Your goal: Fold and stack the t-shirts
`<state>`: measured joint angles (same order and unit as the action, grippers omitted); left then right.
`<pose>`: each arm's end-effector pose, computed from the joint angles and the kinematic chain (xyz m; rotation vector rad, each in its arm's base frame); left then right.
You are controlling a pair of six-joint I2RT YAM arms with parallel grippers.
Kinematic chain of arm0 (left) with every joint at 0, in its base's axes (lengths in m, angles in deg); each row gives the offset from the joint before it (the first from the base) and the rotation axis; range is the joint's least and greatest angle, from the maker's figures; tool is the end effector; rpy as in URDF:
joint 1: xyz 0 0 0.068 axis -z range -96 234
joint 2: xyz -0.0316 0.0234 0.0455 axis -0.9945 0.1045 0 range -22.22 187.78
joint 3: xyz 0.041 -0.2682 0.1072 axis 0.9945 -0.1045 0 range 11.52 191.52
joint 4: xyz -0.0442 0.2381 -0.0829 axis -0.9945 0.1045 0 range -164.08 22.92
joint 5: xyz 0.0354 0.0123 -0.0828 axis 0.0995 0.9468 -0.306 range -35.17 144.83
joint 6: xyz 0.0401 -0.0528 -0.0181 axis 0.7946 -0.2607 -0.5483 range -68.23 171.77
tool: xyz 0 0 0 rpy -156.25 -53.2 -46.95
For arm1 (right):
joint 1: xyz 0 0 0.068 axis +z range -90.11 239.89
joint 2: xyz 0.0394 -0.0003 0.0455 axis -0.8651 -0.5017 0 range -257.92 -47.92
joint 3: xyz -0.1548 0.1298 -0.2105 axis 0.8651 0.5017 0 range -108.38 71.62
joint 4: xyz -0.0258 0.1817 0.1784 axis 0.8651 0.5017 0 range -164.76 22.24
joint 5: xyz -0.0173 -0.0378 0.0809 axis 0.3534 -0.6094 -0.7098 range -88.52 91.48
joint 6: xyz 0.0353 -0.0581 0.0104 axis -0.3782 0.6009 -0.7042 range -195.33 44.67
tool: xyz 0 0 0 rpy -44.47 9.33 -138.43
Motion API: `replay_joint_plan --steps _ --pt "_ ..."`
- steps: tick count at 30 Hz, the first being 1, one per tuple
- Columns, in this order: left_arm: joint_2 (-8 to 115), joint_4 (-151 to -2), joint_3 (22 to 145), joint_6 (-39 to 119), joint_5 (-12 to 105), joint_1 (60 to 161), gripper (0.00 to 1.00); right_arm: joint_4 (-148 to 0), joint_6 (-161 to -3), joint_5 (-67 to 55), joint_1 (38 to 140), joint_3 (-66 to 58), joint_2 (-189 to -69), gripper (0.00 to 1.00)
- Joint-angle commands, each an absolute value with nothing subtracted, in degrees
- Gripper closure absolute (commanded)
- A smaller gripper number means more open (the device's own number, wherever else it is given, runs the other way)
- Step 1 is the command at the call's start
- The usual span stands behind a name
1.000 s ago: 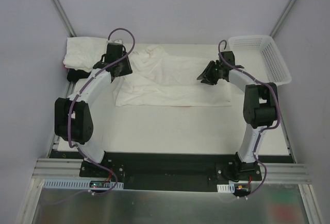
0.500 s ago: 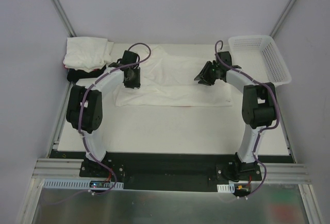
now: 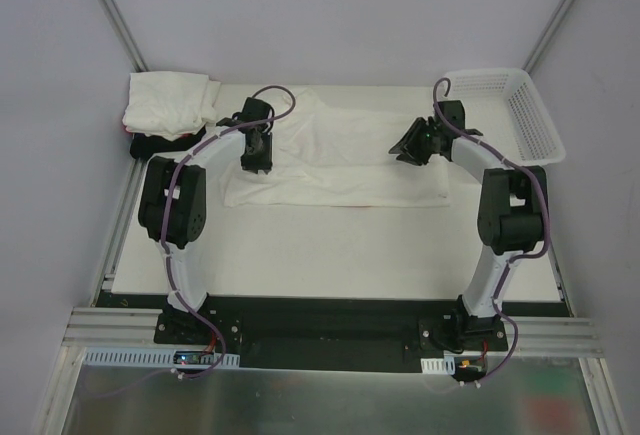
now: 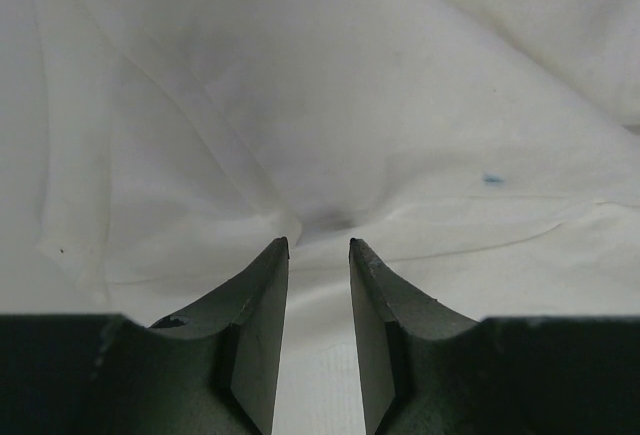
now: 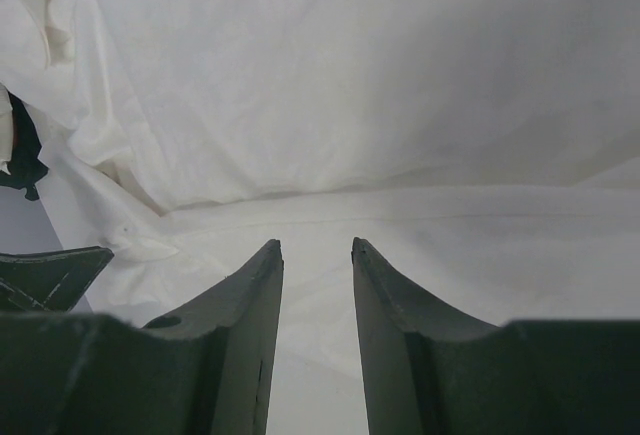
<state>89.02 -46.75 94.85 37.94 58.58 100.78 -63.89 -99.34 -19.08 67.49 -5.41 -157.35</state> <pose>0.4184 -0.1223 0.2126 0.0393 2.5365 -0.1297 0.4337 0.0776 0.2171 0.1538 2.3636 0.6898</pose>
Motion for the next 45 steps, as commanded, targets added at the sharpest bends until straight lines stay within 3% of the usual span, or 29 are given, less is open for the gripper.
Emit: replay_joint_plan --steps 1,19,26,35,45 --pt "89.22 -45.52 96.6 38.58 59.58 100.17 0.7 -65.8 -100.64 -19.62 66.66 -4.67 -153.75 0.63" --pt "93.09 -45.52 99.58 37.7 59.49 100.17 0.72 -67.91 -101.35 -20.23 64.9 -2.12 -151.02 0.63" --pt "93.79 -45.52 100.46 37.44 58.79 100.26 1.0 -68.17 -101.78 -20.14 64.81 -1.94 -151.37 0.63" --pt "93.18 -44.81 102.65 36.91 60.02 100.26 1.0 -68.61 -102.05 -19.97 64.72 -1.94 -152.16 0.63" --pt "96.6 -42.0 116.71 36.82 58.17 100.53 1.0 -69.49 -103.1 -20.67 64.9 -1.86 -153.13 0.63"
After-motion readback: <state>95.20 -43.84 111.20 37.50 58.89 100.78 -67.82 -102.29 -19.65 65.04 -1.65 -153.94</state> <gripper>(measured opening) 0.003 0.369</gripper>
